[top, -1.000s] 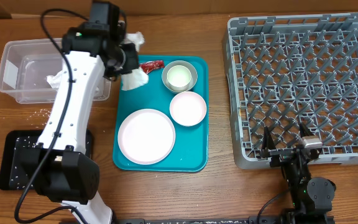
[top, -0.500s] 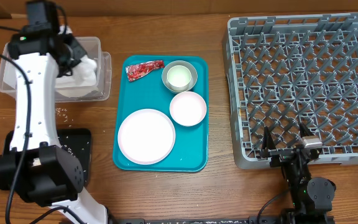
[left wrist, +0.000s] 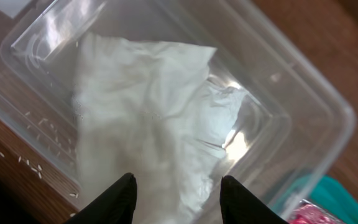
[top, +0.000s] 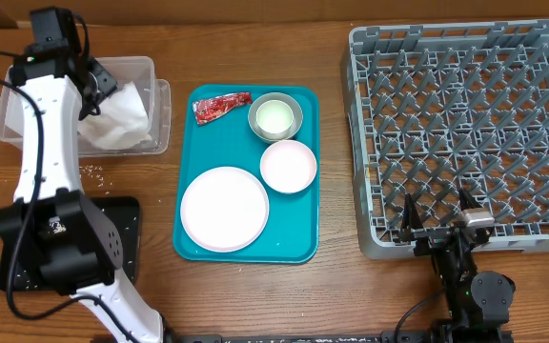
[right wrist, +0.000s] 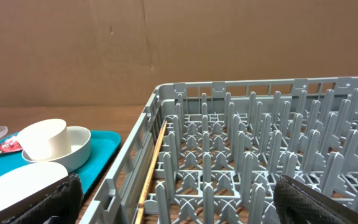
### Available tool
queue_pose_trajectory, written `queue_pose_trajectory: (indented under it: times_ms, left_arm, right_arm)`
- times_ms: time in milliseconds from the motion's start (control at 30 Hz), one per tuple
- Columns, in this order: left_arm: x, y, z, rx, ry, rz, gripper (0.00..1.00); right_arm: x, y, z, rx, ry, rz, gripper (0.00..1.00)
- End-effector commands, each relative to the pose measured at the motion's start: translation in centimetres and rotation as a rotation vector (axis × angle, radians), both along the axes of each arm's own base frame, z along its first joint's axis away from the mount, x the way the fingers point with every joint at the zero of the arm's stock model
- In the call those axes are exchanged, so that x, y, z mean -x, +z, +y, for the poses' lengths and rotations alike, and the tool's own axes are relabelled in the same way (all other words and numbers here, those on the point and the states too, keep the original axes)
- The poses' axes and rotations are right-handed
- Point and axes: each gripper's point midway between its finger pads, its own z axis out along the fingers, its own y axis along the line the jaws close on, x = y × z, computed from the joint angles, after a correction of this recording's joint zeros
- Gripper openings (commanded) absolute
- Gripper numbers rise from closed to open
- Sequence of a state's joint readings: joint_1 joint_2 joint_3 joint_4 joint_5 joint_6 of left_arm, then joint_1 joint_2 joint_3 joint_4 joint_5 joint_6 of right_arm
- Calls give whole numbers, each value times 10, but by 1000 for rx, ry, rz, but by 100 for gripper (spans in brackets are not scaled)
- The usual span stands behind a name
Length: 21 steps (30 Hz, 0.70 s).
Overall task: Sort waste into correct bins and load items into the dishwasher
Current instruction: 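Drop the second tissue into the clear bin with the left gripper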
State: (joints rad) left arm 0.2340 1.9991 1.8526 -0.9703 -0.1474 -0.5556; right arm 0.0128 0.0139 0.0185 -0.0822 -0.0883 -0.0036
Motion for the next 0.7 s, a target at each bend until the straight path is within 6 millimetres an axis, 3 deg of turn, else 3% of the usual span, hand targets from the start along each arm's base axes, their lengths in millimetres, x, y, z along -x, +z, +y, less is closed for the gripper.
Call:
queue_pose_trajectory:
  times_ms: [0, 133, 233, 267, 400, 467, 567, 667]
  left_arm:
    - [3, -6, 4, 5, 18, 27, 44]
    - [6, 1, -15, 76, -70, 19, 34]
    - [3, 22, -39, 143, -221, -43, 18]
    - [2, 31, -48, 173, -268, -72, 17]
    - [0, 71, -94, 311, -475, -216, 26]
    - [-2, 82, -117, 342, -586, -261, 41]
    - [-5, 80, -143, 310, -723, -264, 53]
    - [-7, 68, -171, 279, -839, -233, 52]
  right_arm:
    - [0, -1, -2, 1, -11, -6, 100]
    - [0, -1, -2, 1, -11, -6, 100]
    - [0, -1, -2, 1, -11, -6, 100]
    - [0, -1, -2, 1, -11, -6, 100]
    - [0, -1, -2, 1, -11, -6, 100]
    - [0, -1, -2, 1, -11, -6, 100]
    - [0, -1, -2, 1, -11, -6, 100]
    - [0, -1, -2, 1, -11, -6, 100]
